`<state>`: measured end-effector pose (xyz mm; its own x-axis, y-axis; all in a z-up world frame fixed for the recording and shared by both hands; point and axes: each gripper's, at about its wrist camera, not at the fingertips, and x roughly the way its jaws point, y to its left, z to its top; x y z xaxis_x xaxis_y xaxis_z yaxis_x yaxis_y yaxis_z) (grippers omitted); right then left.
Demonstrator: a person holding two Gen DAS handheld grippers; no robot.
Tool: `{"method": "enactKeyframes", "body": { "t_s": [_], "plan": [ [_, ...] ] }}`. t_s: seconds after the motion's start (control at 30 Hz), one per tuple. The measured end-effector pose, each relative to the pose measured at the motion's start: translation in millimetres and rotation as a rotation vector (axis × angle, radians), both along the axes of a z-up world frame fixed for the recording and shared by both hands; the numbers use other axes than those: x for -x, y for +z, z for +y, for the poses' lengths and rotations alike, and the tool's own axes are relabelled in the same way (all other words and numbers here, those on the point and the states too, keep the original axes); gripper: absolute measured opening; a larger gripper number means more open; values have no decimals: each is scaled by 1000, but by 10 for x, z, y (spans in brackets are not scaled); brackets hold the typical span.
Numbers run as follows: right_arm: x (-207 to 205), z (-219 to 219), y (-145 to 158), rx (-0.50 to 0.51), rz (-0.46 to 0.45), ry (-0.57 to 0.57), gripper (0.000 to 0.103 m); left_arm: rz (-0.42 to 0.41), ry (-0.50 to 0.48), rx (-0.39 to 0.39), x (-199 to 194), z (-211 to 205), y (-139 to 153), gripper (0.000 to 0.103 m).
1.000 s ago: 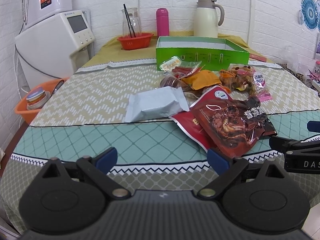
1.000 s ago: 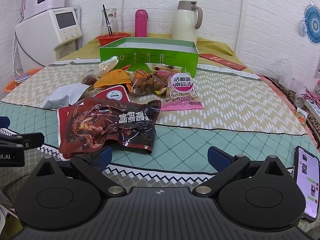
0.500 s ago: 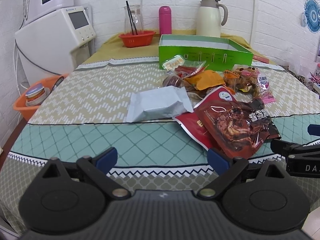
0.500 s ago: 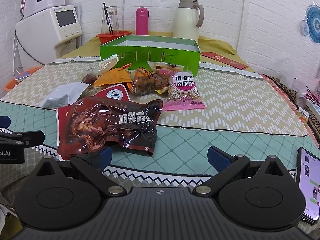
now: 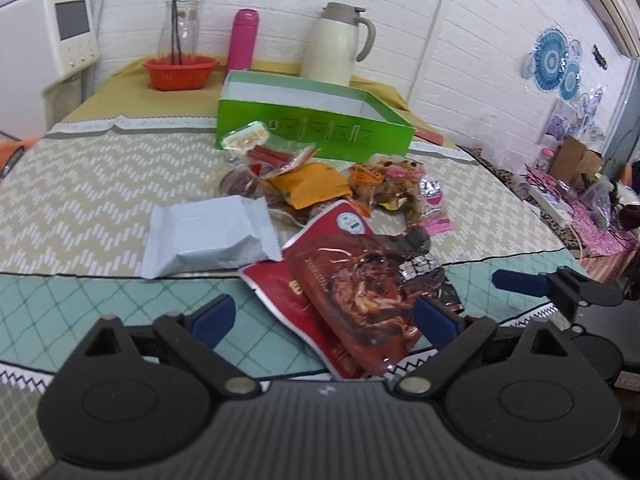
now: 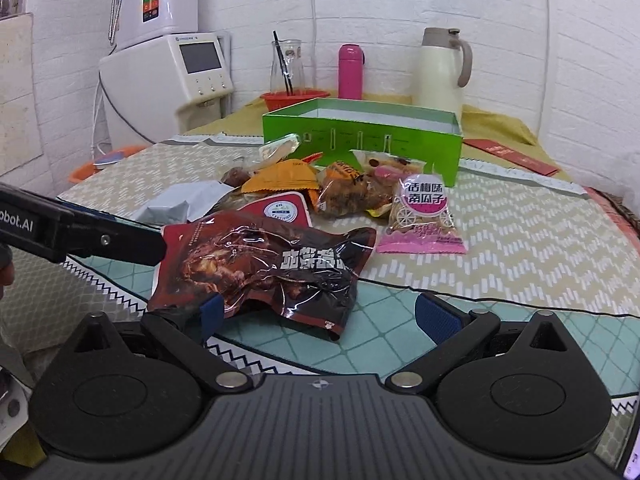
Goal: Organize snacks
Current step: 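Grasp the dark brown meat snack bag with the right gripper, then carry the brown bag into the green box and open the right gripper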
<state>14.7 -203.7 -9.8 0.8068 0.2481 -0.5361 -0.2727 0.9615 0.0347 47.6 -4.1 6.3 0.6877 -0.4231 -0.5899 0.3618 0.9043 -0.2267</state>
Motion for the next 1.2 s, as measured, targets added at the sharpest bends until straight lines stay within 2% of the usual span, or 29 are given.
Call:
{"method": "enactKeyframes", "body": {
  "t_s": [0.03,0.07,0.1,0.17,0.23,0.33,0.43,0.53,0.57,0.6,0.63,0.67,0.73,0.77,0.87,1.2],
  "plan": [
    [-15,-14,-11,-10,8,11,103,7,-12,-3,-27,-28,-2,91],
    [-33,-28,-24,-23,17,27,103,21,-26,-6,-56,-46,-17,86],
    [-53,-44,-32,-33,26,40,103,37,-39,-6,-84,-61,-34,70],
    [-81,-74,-50,-48,37,63,103,87,-55,1,-145,-62,-91,55],
    [-105,-95,-67,-48,48,97,103,137,-73,43,-193,-33,-143,55],
    [-150,-121,-92,-29,57,161,103,147,-86,76,-214,-29,-122,55],
    [-196,-115,-91,5,55,197,103,144,-54,57,-268,-37,-133,61],
    [-257,-102,-114,-16,66,212,103,154,-62,38,-336,-87,-196,60],
    [-269,-93,-127,-28,75,212,103,139,-69,17,-325,-124,-202,52],
    [-259,-77,-128,-37,69,201,103,119,-85,-4,-301,-163,-197,38],
    [-238,-50,-115,-35,63,194,92,104,-76,-32,-279,-191,-185,38],
    [-217,-17,-101,-5,52,168,85,93,-76,-30,-263,-188,-172,38],
    [-193,-18,-87,15,37,148,80,110,-80,13,-272,-136,-166,38],
    [-176,-29,-77,10,37,141,69,109,-75,29,-260,-113,-157,38],
    [-123,-52,-38,8,27,128,52,75,-65,44,-171,-86,-73,38],
    [-70,-10,201,26,-63,129,49,-16,-68,50,-100,-56,185,38]
  ]
}}
